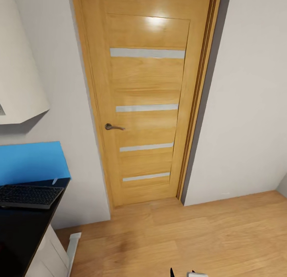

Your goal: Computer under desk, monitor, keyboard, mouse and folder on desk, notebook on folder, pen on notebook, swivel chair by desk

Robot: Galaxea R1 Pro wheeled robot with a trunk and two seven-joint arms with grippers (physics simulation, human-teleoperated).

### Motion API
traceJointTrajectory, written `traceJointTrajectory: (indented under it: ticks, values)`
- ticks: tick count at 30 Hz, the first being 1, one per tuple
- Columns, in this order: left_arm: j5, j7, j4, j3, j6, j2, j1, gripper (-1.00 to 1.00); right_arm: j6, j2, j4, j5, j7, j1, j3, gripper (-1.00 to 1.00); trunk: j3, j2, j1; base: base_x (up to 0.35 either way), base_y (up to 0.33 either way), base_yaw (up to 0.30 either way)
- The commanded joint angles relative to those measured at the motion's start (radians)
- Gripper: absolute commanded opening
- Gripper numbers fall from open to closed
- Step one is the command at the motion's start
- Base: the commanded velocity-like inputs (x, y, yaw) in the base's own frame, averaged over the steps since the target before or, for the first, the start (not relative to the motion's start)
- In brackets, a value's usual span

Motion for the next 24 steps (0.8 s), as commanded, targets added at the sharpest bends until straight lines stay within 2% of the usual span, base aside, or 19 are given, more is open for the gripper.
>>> traceJointTrajectory:
  ticks: [1, 11, 19, 24]
  values:
    - [-0.002, 0.0, 0.0, 0.005, -0.002, -0.001, -0.001, 1.0, -0.003, 0.0, 0.001, -0.001, 0.001, -0.001, -0.003, 1.0, 0.0, -0.001, 0.0, 0.01, -0.004, 0.0]
    - [-0.002, 0.0, 0.0, 0.005, -0.002, 0.0, -0.001, 1.0, -0.003, 0.001, 0.001, -0.001, 0.001, -0.001, -0.003, 1.0, 0.016, -0.001, 0.0, -0.017, -0.001, 0.0]
    - [-0.002, 0.0, 0.0, 0.005, -0.002, 0.0, -0.001, 1.0, -0.003, 0.002, 0.002, -0.001, 0.001, -0.001, -0.002, 1.0, 0.028, -0.001, 0.0, -0.291, 0.0, 0.088]
    - [-0.002, 0.0, 0.0, 0.006, -0.002, 0.0, -0.001, 1.0, -0.003, 0.002, 0.002, -0.001, 0.002, -0.001, -0.002, 1.0, 0.033, -0.001, 0.0, -0.144, 0.0, 0.097]
